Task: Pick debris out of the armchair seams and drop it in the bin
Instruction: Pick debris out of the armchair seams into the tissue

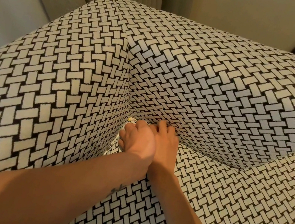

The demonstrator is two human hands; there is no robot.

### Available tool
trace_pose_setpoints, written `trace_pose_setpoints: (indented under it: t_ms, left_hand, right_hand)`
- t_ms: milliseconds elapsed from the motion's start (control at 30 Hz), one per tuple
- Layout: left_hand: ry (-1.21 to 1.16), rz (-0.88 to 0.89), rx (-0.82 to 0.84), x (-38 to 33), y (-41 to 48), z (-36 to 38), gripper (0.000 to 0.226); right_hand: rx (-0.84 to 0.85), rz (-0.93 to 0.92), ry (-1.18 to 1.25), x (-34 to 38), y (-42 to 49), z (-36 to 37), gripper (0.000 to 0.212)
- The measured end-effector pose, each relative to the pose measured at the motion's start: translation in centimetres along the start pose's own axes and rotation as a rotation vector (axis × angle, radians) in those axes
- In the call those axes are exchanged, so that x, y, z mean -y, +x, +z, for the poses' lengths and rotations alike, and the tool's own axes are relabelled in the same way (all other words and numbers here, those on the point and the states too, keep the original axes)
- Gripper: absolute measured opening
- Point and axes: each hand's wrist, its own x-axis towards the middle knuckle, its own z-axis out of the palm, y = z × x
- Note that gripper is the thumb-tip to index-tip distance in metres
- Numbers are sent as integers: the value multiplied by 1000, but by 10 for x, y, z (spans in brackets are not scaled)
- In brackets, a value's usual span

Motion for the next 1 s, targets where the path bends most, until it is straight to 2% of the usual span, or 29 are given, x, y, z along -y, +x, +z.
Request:
trace_pose_setpoints:
  t_ms: [133, 367, 633, 733, 867, 1000]
  left_hand:
    - [2, 15, -24, 0, 0, 0, 46]
    - [-3, 14, -19, 3, 3, 0, 48]
    - [-77, -9, -22, 2, -2, -1, 48]
    - [-75, 16, 26, 1, -4, -1, 41]
    - [-79, 20, 92, 2, -8, -2, 18]
    - [-47, 72, 113, 3, -7, 0, 14]
  right_hand:
    - [-40, -126, -49, 1, 6, 11, 20]
    - [-33, -186, 15, -6, 10, 15, 9]
    - [-58, -242, 84, -10, 6, 9, 15]
    - [-69, -212, 151, -16, 5, 12, 14]
    - [-184, -143, 276, -29, -10, 13, 13]
    - [-261, -127, 245, -40, -34, 5, 20]
